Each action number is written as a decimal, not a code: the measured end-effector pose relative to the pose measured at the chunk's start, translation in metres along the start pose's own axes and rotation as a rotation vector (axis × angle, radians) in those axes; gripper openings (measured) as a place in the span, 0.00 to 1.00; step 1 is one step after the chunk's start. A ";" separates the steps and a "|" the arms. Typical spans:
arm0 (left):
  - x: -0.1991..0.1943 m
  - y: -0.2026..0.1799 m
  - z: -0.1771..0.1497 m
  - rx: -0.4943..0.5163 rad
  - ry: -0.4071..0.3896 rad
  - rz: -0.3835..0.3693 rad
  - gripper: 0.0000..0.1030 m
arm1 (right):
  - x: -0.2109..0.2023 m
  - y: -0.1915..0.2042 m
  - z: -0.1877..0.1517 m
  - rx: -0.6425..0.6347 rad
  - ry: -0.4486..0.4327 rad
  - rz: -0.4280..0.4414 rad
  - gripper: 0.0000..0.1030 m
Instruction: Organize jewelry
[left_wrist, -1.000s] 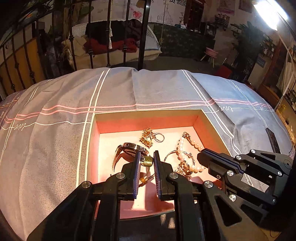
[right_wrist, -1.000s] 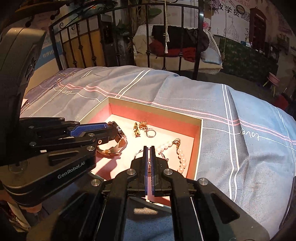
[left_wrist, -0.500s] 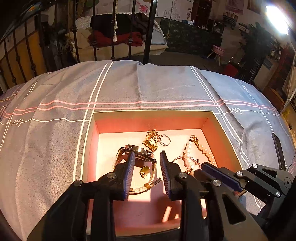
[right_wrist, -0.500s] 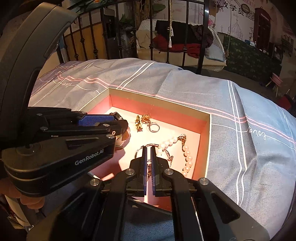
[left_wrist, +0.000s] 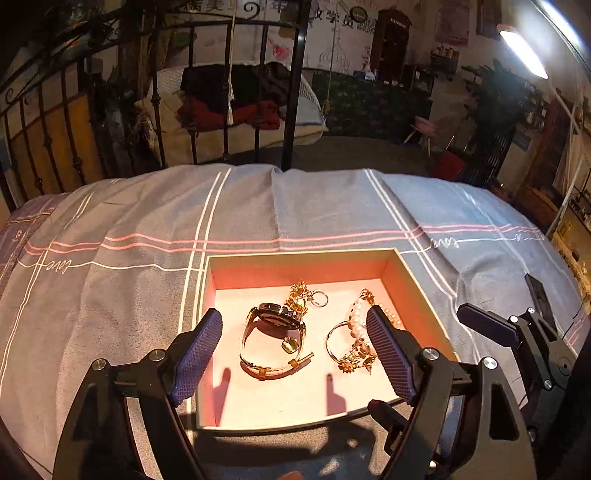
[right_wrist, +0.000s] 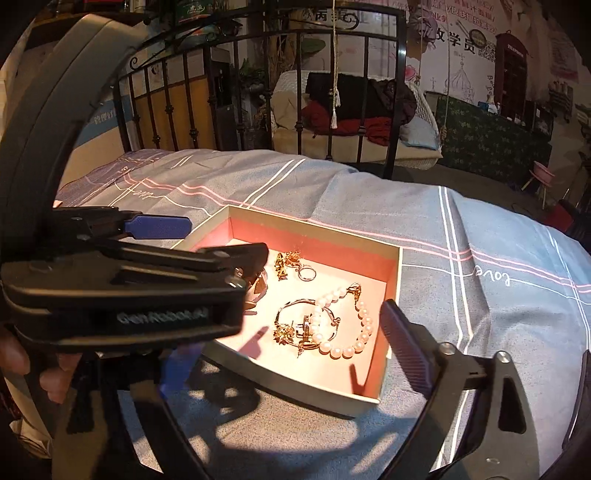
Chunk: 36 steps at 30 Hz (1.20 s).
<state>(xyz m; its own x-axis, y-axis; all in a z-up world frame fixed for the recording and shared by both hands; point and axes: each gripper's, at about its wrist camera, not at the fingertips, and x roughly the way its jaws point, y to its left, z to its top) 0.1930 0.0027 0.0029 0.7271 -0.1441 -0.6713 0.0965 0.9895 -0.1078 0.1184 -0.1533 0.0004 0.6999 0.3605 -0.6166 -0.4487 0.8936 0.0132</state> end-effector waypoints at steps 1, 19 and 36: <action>-0.016 0.001 -0.002 -0.006 -0.052 -0.005 0.87 | -0.008 0.000 -0.003 0.000 -0.023 -0.010 0.94; -0.136 -0.012 -0.070 0.030 -0.373 0.069 0.94 | -0.141 0.001 -0.040 0.093 -0.447 -0.195 0.94; -0.137 -0.009 -0.084 0.027 -0.373 0.084 0.94 | -0.153 0.004 -0.048 0.099 -0.463 -0.186 0.94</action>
<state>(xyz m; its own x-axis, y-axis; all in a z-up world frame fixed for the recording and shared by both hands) 0.0354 0.0124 0.0346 0.9303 -0.0527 -0.3631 0.0405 0.9983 -0.0410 -0.0171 -0.2181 0.0576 0.9459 0.2534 -0.2026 -0.2537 0.9670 0.0249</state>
